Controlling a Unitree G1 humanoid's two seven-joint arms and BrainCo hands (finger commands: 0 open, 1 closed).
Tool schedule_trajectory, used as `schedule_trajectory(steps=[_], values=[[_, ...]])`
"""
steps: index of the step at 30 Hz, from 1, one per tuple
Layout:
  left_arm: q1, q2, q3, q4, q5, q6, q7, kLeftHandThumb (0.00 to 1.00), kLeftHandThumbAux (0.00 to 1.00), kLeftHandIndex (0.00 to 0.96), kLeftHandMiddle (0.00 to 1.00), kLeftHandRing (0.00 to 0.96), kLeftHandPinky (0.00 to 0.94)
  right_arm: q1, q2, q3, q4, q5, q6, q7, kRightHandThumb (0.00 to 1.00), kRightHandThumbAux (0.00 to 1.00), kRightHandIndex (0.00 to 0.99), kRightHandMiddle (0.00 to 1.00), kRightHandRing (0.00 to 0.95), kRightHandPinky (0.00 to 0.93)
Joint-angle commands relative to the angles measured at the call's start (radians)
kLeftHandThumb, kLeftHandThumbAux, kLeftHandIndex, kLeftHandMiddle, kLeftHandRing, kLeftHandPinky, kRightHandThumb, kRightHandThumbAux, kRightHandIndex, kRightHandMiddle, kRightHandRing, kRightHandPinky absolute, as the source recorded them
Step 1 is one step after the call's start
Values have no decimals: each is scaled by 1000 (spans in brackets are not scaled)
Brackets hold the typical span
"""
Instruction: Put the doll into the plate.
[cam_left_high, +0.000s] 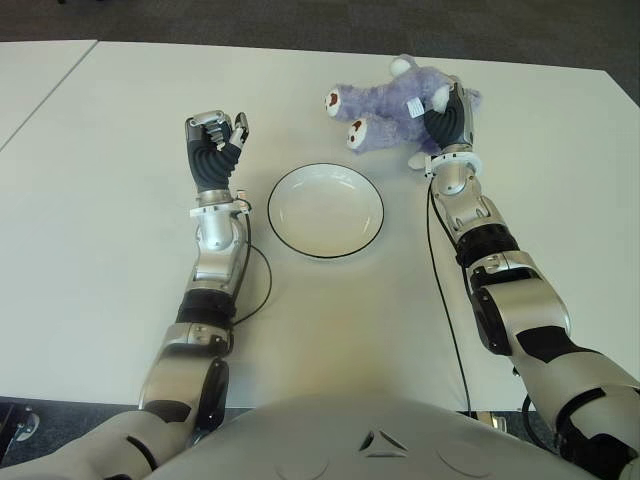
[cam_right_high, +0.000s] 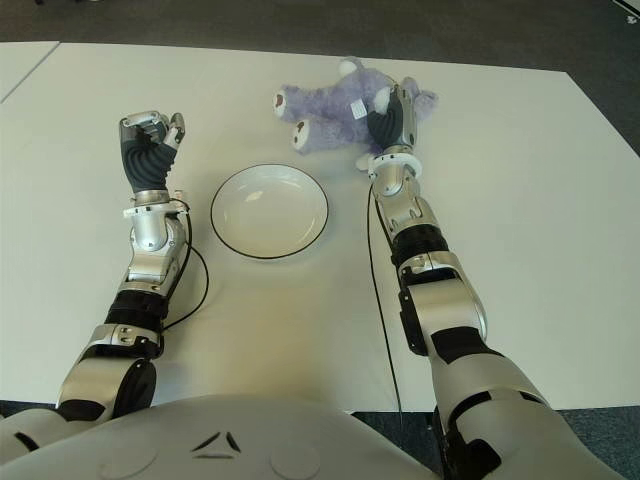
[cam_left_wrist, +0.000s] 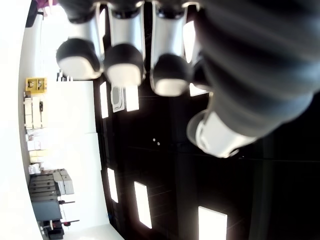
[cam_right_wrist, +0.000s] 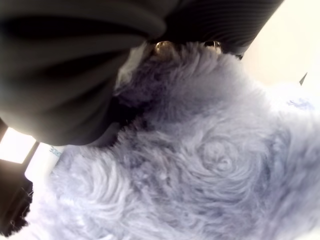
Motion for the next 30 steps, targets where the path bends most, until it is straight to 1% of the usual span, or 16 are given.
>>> schedule_trajectory(steps=[1,9,17,23,27,30], values=[[114,-17,-5,120,22,6,-9,490,801,852,898,902,885,21,14,-27,-71,17,-15,-18,860,678,394,536,860,893],[110,-16,-7,132,27,1,-5,490,799,843,892,897,884,37,35,-58,-121,32,-36,-28,854,679,396,541,888,898],[106,-15,-7,141,30,-5,-2,500,796,824,888,895,884,53,78,-100,-174,89,-55,-13,854,679,396,542,892,897],[104,-16,-8,146,30,-6,-2,509,794,823,887,895,884,61,107,-135,-188,146,-118,9,854,679,396,541,893,897],[105,-15,-9,145,33,-7,-1,505,793,832,889,897,883,65,112,-140,-194,147,-148,11,854,679,396,541,894,896],[105,-15,-9,146,33,-8,-1,500,794,838,891,897,883,75,119,-137,-216,137,-156,13,854,679,396,542,893,895]])
